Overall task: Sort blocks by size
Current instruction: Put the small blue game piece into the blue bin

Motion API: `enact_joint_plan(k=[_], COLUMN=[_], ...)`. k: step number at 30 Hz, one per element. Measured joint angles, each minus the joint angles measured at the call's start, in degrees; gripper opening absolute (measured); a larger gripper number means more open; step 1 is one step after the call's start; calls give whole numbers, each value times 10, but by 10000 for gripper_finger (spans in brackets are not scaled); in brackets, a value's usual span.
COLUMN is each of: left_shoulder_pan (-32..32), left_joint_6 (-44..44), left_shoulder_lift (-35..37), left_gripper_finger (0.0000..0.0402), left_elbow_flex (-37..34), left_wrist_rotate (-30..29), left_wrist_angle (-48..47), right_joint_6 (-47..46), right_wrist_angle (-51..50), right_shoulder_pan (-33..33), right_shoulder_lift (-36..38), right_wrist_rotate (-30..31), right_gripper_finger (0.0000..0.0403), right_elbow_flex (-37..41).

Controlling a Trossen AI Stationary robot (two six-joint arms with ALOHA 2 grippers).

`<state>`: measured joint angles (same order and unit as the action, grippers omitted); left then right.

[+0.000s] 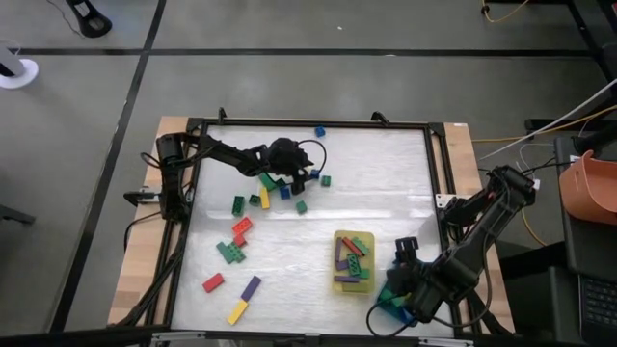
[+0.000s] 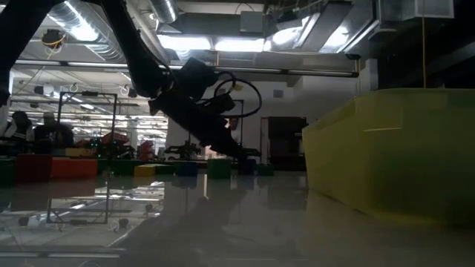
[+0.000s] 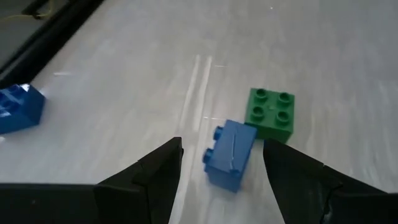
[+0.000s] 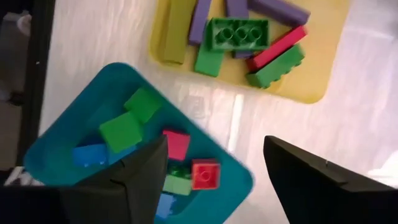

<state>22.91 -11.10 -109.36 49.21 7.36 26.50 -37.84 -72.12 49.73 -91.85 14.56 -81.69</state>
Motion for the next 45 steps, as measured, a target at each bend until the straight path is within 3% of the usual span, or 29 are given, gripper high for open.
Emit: enact_joint_plan(k=[15, 26, 29, 33, 36, 42, 45], left_shoulder_pan=[-4, -4, -4, -5, -4, -4, -8], left_joint_6=[-9, -11, -16, -16, 4, 104, 170], left_shoulder_lift=[-1, -76, -77, -77, -69, -9, 31], left_gripper_finger=[214, 212, 188, 121, 73, 73, 73], left_elbow_flex=[0, 51, 52, 52, 52, 50, 51], left_wrist_rotate=[2, 3, 5, 10, 8, 6, 40], left_wrist_angle=[-8, -1, -3, -9, -21, -44, -63], right_joint_6=[86, 101, 112, 125, 152, 225, 271], right_wrist_angle=[1, 2, 2, 1, 0, 1, 2], right_shoulder_pan=[-46, -68, -67, -67, -67, -73, -87], right_shoulder_lift=[10, 10, 10, 10, 10, 10, 10], right_wrist_rotate=[18, 14, 14, 26, 45, 171, 229], right_gripper_finger=[266, 266, 266, 266, 266, 266, 266], right_elbow_flex=[0, 0, 0, 0, 0, 0, 0])
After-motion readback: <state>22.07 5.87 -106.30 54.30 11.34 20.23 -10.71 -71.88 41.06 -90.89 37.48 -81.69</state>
